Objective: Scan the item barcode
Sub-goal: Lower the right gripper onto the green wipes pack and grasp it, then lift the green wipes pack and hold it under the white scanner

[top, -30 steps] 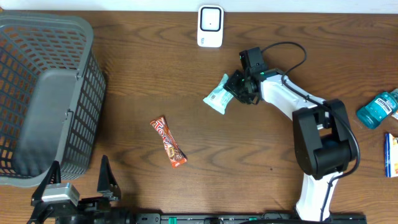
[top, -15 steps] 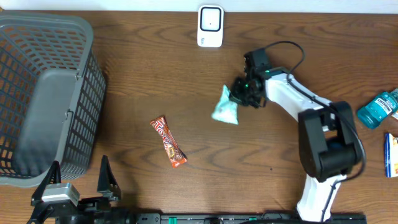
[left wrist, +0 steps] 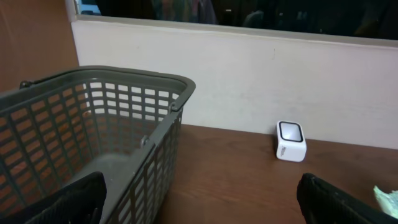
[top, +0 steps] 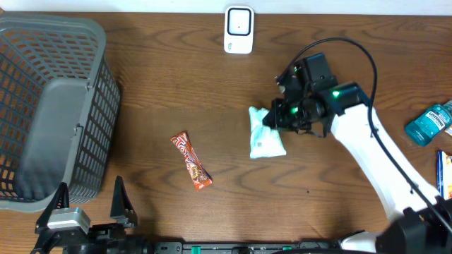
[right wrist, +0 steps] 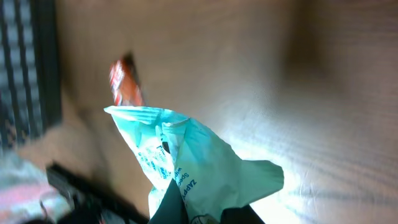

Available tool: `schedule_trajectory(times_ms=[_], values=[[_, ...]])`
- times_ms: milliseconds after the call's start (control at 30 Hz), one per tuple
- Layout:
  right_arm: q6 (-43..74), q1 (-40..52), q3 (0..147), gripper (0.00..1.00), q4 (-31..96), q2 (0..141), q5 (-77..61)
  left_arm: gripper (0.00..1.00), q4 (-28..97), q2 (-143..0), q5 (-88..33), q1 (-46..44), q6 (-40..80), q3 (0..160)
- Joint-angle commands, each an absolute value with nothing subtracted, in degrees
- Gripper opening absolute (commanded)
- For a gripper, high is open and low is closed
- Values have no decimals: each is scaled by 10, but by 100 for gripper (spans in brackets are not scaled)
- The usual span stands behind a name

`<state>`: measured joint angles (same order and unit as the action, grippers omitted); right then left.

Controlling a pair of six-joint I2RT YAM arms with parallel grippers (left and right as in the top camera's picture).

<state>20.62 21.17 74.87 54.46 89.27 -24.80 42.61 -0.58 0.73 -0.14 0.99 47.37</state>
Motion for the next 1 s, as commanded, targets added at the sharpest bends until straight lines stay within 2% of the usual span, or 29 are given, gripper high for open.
schedule_trajectory(times_ms=[0,233,367,500,533,633,733,967], values=[[158,250,751,1,557,841,-213,98,423,-2,6,-4,-2,471],[75,333,739,1,496,840,30,98,423,-2,6,-4,-2,471],[10,360,718,1,416,854,46,98,423,-2,6,-4,-2,471],[-108,372,698,1,321,886,47,98,423,-2,6,-4,-2,471],[-162,372,693,1,285,905,67,98,423,-2,6,-4,-2,471],[-207,371,693,1,220,943,172,98,423,-2,6,-4,-2,471],[-263,371,693,1,135,985,253,98,423,-2,6,-4,-2,471],[-440,369,693,1,-184,1096,382,98,423,-2,6,-4,-2,471]])
